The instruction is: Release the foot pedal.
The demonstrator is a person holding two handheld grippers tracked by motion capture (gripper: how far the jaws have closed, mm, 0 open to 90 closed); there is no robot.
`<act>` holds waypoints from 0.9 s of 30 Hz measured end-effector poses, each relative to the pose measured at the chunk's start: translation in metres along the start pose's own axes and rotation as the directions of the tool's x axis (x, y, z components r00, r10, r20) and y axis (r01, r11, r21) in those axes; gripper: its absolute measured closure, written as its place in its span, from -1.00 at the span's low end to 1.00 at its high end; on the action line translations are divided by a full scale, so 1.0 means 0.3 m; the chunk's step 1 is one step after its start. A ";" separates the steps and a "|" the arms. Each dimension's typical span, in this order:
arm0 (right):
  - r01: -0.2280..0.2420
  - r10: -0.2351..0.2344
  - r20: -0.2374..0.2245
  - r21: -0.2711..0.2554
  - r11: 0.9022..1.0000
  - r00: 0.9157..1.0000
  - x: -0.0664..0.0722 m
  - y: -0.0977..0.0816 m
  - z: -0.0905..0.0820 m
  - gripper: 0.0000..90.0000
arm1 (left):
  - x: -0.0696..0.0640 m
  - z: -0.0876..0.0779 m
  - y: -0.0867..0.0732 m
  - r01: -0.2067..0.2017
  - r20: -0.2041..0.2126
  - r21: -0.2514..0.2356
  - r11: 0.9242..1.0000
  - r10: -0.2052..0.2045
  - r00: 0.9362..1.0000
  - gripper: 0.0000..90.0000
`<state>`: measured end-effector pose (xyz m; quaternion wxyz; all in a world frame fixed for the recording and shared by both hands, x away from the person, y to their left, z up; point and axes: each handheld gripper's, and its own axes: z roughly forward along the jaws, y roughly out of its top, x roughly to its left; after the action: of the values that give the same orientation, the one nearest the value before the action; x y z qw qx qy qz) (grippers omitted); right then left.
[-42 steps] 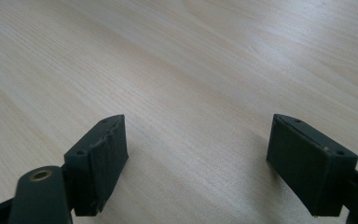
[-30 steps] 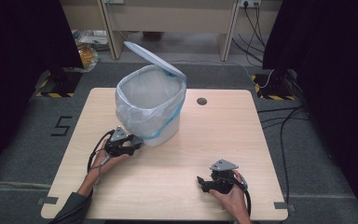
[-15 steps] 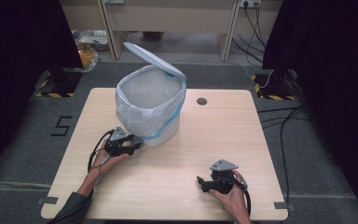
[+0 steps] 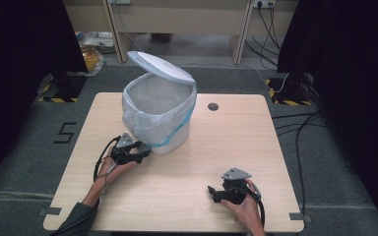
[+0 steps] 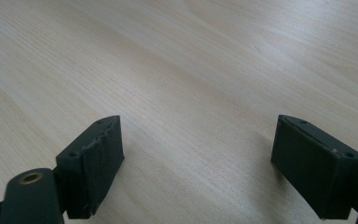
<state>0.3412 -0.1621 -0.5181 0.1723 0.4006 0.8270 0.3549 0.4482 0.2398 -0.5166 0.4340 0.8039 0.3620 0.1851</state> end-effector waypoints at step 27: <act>0.002 -0.002 -0.003 0.004 1.000 1.000 -0.001 0.001 0.000 -0.64 | -0.030 -0.106 0.029 0.026 0.021 -0.061 0.998 -0.025 0.999 -0.26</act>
<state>0.3415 -0.1623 -0.5179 0.1705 0.3996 0.8283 0.3538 0.4264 0.2478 -0.4917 0.4642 0.7874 0.3622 0.1825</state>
